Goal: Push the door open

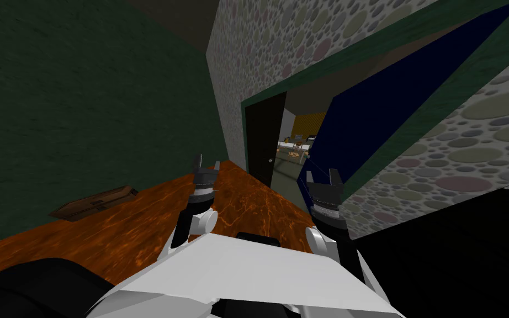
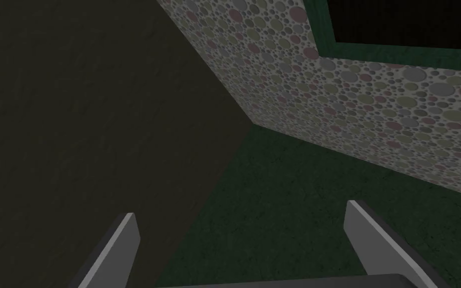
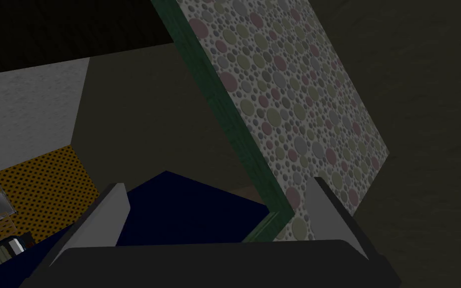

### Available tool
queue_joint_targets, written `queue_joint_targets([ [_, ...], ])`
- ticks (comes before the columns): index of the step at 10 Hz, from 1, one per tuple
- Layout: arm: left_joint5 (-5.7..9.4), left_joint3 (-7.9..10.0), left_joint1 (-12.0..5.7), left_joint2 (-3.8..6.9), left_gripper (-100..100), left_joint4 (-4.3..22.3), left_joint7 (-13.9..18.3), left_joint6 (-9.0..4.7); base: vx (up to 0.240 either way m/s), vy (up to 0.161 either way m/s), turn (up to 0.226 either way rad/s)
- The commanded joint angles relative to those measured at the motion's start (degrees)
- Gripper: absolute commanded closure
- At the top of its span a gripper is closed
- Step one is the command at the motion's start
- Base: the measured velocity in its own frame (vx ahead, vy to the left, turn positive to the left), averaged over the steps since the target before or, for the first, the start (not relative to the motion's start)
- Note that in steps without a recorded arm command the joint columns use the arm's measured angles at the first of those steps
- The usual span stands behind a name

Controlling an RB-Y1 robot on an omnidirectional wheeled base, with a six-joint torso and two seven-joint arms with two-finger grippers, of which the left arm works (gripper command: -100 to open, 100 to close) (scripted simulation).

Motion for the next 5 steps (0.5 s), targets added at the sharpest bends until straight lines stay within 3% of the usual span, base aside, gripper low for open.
queue_joint_targets([
  [1,0.51,-0.23,-0.54,0.41,-100,1.7,1.1,-0.46,0.062,0.014,-0.101],
  [5,1.82,-0.84,-1.96,1.24,-100,6.0,4.0,-1.64,0.104,0.017,-0.104],
])
